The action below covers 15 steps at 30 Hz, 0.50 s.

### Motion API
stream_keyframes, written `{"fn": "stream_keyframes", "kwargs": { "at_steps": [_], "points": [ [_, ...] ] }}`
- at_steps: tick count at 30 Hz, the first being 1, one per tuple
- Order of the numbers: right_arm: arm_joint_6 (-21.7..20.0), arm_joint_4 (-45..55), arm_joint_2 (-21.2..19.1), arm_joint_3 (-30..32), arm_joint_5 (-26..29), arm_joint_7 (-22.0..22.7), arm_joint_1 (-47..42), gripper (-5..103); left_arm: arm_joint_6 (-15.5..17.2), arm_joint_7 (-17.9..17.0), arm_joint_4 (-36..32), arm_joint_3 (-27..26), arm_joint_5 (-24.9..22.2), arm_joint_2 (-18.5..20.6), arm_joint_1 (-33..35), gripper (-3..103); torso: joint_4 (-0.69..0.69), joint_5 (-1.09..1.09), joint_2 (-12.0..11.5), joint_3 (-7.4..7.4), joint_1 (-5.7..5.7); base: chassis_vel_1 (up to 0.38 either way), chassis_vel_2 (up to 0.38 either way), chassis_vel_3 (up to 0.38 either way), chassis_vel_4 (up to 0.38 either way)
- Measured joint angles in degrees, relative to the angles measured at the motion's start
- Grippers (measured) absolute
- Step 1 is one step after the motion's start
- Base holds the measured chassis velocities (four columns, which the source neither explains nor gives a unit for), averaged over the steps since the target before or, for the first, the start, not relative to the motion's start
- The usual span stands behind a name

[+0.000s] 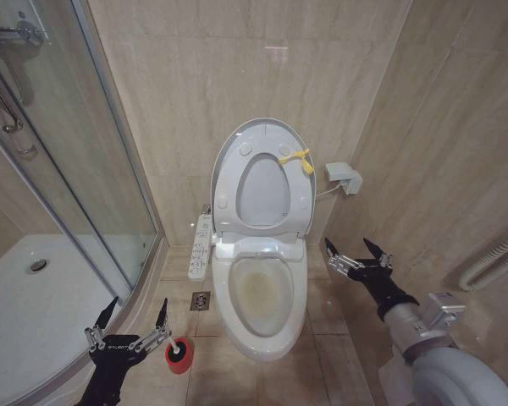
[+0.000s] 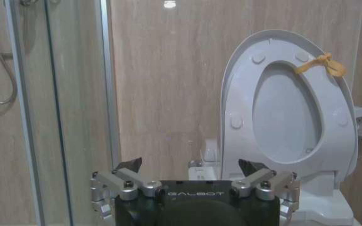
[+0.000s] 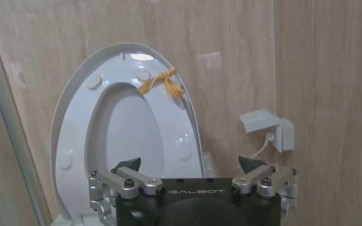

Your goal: Open the toilet lid, clean the toilet bowl with a toilet brush, close the toilet lid, and flush.

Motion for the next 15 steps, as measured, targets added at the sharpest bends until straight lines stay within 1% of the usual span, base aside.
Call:
{"fn": "stream_keyframes", "kwargs": {
  "at_steps": [1,2,4,5,6,7,8,9,10,12,15],
  "points": [
    [0.4,0.1,0.1,-0.1,0.0,0.1,0.0,100,0.0,0.0,0.0,0.0,0.0,0.0,0.0,100,-0.02,0.00,0.0,0.00,0.00,0.000,0.000,0.000,0.000],
    [0.9,0.2,0.2,-0.4,0.1,0.3,-0.1,100,0.0,0.0,0.0,0.0,0.0,0.0,0.0,100,-0.03,-0.03,0.0,-0.01,0.00,0.000,0.000,0.000,0.000],
    [1.1,0.2,0.2,-0.6,0.2,0.4,-0.2,100,0.0,0.0,0.0,0.0,0.0,0.0,0.0,100,-0.02,-0.02,0.0,0.00,0.00,0.000,0.000,0.000,0.000],
    [1.7,0.2,0.2,-0.9,0.2,0.4,-0.2,100,0.0,0.0,0.0,0.0,0.0,0.0,0.0,100,-0.02,0.00,0.0,0.00,0.00,0.000,0.000,0.000,0.000],
    [2.8,-0.3,0.2,-1.3,0.0,0.3,-0.1,100,0.0,0.0,0.0,0.0,0.0,0.0,0.0,100,-0.03,-0.03,0.0,-0.01,0.00,0.000,0.000,0.000,0.000],
    [4.2,-1.2,0.1,-1.6,-0.5,0.1,0.2,100,0.0,0.0,0.0,0.0,0.0,0.0,0.0,100,-0.03,-0.02,0.0,0.00,0.00,0.000,0.000,0.000,0.000],
    [4.2,-1.2,0.1,-1.6,-0.5,0.1,0.2,100,0.0,0.0,0.0,0.0,0.0,0.0,0.0,100,-0.03,-0.02,0.0,0.00,0.00,0.000,0.000,0.000,0.000],
    [5.4,-2.2,0.1,-1.8,-1.0,-0.2,0.7,100,0.0,0.0,0.0,0.0,0.0,0.0,0.0,100,-0.01,-0.01,0.0,0.00,0.00,0.000,0.000,0.000,0.000],
    [6.3,-3.3,-0.1,-2.0,-1.1,-0.4,1.3,100,0.0,0.0,0.0,0.0,0.0,0.0,0.0,100,-0.03,-0.02,0.0,-0.01,0.00,0.000,0.000,0.000,0.000],
    [6.8,-4.1,-0.4,-2.0,-1.1,-0.6,1.8,100,0.0,0.0,0.0,0.0,0.0,0.0,0.0,100,-0.02,-0.02,0.0,0.00,0.00,0.000,0.000,0.000,0.000],
    [8.0,-8.0,-1.6,-2.2,-1.1,-0.9,5.2,100,0.0,0.0,0.0,0.0,0.0,0.0,0.0,100,-0.02,-0.02,0.0,0.00,0.00,0.000,0.000,0.000,0.000]
  ]
}}
